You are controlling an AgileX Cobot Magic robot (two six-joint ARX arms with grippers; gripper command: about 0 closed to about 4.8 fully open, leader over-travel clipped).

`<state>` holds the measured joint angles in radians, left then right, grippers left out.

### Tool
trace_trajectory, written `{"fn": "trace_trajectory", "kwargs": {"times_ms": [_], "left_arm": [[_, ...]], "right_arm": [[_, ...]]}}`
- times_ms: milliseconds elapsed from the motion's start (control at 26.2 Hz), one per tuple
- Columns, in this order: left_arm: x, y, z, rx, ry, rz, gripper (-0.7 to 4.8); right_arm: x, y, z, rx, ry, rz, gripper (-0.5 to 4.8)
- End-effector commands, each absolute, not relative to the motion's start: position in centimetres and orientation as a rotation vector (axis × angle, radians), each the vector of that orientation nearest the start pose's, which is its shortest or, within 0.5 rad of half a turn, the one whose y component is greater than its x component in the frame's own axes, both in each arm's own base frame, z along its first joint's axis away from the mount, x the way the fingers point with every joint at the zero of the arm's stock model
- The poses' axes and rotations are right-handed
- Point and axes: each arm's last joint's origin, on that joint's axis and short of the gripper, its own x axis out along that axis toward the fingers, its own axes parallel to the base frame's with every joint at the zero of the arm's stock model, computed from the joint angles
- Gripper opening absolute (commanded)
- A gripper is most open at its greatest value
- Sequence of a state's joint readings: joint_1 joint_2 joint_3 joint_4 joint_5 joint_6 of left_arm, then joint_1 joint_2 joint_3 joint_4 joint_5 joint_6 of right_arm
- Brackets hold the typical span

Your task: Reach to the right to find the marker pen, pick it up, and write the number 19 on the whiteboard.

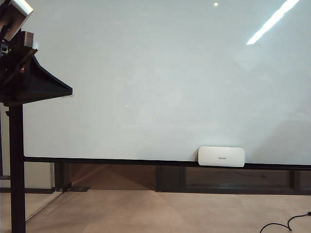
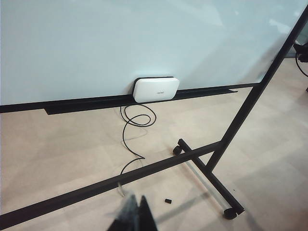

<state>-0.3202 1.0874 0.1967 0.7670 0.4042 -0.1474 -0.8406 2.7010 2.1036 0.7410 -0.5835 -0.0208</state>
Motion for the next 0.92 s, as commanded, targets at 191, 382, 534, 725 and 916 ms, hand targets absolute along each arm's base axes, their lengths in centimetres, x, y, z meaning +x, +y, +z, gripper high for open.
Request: {"fn": "trace_trajectory", "kwargs": {"times_ms": [191,382,534,725,916], "left_arm": [[17.9,-7.1,17.6,-0.129,0.15,-0.72,-0.05],[17.8,-7.3,17.8,-0.129,0.133,-0.776,-0.05],[17.6,-7.4,17.8,-0.13,0.139,-0.85,-0.05],[17.5,-7.5,17.8,-0.129,0.139,-0.905,-0.05],[17.2,-7.9,18.2,-0.115,0.115,-0.93,-0.05]], "right_arm": [[40.1,-42.8,14.8,-0.123,-0.12,-0.274,-0.01],[39.9,-42.7,17.1,-0.069,-0.154,-0.277,-0.01],[39.5,-42.3,20.9,-0.007,-0.106,-0.285,-0.01],[38.2,-41.7,24.6,0.016,0.066,-0.374,-0.01],[36.7,-41.0,27.8,0.012,0.131,-0.395,-0.01]]}}
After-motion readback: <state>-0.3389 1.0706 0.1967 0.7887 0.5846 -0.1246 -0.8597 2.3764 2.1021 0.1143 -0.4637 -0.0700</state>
